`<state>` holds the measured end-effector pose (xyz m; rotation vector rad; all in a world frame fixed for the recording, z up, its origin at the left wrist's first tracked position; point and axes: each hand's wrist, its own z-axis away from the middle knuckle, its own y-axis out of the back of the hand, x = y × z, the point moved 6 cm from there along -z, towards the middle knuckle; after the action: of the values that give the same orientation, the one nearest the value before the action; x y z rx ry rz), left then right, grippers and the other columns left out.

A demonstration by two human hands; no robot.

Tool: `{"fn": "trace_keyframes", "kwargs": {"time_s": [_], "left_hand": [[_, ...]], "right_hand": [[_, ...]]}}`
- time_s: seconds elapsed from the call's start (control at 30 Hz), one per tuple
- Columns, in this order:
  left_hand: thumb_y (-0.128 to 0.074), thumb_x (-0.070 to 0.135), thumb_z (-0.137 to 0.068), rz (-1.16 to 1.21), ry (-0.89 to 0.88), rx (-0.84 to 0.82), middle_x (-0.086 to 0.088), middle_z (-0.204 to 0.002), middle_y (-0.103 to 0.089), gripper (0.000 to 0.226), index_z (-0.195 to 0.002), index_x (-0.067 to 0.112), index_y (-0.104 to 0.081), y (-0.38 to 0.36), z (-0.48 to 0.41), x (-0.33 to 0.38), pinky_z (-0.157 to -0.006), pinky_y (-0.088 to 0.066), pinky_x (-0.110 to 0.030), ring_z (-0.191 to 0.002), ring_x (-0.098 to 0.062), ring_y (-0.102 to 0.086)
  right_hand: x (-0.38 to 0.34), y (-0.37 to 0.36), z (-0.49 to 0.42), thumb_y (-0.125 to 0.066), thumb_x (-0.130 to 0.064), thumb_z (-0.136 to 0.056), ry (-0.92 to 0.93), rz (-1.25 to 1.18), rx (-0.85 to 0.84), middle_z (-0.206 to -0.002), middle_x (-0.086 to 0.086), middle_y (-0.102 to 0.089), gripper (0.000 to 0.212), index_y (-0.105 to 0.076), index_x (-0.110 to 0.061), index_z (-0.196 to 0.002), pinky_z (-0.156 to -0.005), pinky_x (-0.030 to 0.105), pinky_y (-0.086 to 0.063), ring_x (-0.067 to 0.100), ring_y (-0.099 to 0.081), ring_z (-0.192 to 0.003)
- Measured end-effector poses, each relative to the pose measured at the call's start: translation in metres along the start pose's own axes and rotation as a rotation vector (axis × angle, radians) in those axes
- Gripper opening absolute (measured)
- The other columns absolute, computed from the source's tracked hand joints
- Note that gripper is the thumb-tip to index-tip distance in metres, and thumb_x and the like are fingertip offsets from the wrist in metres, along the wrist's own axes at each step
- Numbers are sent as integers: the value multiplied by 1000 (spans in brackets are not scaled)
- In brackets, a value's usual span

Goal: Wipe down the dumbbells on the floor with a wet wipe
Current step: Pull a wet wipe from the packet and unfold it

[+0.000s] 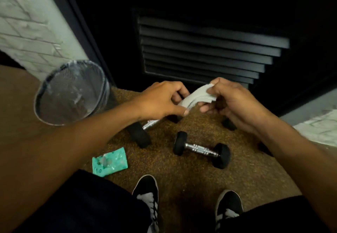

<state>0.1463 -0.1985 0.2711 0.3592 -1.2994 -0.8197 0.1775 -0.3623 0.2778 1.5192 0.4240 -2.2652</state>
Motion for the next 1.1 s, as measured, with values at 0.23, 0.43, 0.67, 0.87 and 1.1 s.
{"fn": "trace_keyframes", "kwargs": {"time_s": [0.23, 0.43, 0.67, 0.87, 1.1], "left_hand": [[-66, 25, -94, 193, -53, -24, 10, -104, -75, 26, -120, 29, -69, -41, -3, 50, -85, -58, -35, -93, -2, -70], [-54, 26, -102, 401, 30, -14, 8, -100, -75, 20, -114, 34, -69, -70, -12, 58, -81, -58, -44, -96, -18, -71], [-59, 31, -99, 700, 178, 40, -1, -102, -73, 16, -103, 25, -74, -92, -26, 53, -66, -56, -24, -87, -11, -68], [-74, 35, -83, 796, 170, 95, -6, -98, -74, 25, -103, 20, -75, -86, -35, 65, -70, -50, -30, -83, -14, -64], [-75, 30, -70, 988, 204, 73, -8, -105, -75, 37, -104, 14, -74, -85, -32, 63, -72, -59, -24, -87, -14, -72]], "right_hand": [[8, 48, 41, -74, -35, -75, -41, 18, 42, -89, 8, -74, 45, -59, -17, -114, -69, 30, -51, 15, -66, -70], [39, 80, 53, -69, -19, -84, -85, -109, 124, -97, 8, -71, 27, -71, -13, -110, -72, 30, -52, 16, -62, -82], [40, 93, 45, -65, -23, -89, -51, -164, 173, -102, 6, -74, 25, -69, -15, -112, -86, 37, -56, 21, -69, -98], [33, 99, 48, -68, -16, -85, -44, -294, 132, -105, 7, -71, 33, -66, -17, -117, -74, 30, -58, 19, -69, -91], [33, 105, 53, -63, -39, -88, 4, -319, 278, -96, 1, -73, 22, -73, -20, -95, -81, 35, -57, 17, -70, -96]]}}
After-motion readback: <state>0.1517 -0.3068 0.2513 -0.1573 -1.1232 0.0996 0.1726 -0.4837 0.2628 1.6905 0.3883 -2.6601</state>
